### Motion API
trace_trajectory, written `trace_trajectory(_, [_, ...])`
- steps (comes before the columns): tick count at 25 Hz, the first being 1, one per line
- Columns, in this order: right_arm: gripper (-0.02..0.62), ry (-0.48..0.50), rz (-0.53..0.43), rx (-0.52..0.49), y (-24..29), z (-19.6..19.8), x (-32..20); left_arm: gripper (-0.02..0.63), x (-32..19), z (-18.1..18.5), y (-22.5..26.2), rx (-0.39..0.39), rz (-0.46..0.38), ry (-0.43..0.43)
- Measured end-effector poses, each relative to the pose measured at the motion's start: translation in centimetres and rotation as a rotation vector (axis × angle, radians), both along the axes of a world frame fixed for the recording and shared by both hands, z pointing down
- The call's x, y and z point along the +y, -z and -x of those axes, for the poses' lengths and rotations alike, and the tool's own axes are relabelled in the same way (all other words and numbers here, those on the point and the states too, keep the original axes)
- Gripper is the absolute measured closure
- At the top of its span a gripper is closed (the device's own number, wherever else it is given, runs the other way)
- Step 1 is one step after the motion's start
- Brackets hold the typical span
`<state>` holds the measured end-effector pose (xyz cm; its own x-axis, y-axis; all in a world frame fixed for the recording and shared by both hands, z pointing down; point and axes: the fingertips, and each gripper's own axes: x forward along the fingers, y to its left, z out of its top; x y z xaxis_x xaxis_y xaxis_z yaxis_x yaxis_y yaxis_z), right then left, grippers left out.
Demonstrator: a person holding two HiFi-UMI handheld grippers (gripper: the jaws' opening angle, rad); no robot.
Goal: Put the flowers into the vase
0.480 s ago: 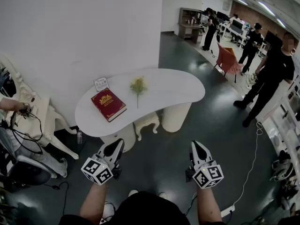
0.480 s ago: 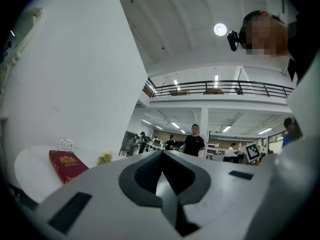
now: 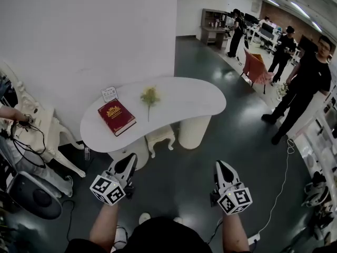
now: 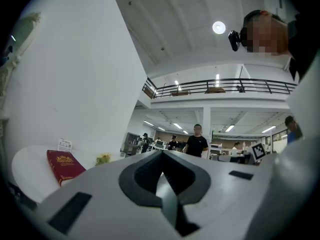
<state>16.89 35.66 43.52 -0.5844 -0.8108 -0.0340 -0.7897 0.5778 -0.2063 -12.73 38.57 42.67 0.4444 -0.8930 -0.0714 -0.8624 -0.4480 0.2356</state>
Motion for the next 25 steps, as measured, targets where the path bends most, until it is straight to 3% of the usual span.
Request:
trace_trajectory(5, [0.572, 0.047, -0.040, 0.112, 0.0, -1.4, 0.3, 0.597, -0.1, -1.8, -0.4, -0.011, 0.014, 0.051])
trace_trajectory(13, [0.572, 0.099, -0.020, 0.072, -0.6, -4.4, -0.5, 0.597, 1.1, -5.6, -1.4, -0.023, 0.038, 0.079])
trace_trajectory(21, [0.572, 0.114, -0.020, 0.075, -0.5, -2.3, -4.5, 0.597, -2.5, -3.5, -0.5, -0.064, 0.023, 0.118])
trace_trajectory(25, [0.572, 0.081, -0.014, 0.066, 0.0, -2.0, -6.4, 0.597, -5.3, -2.0, -0.7, -0.040, 0.015, 0.107])
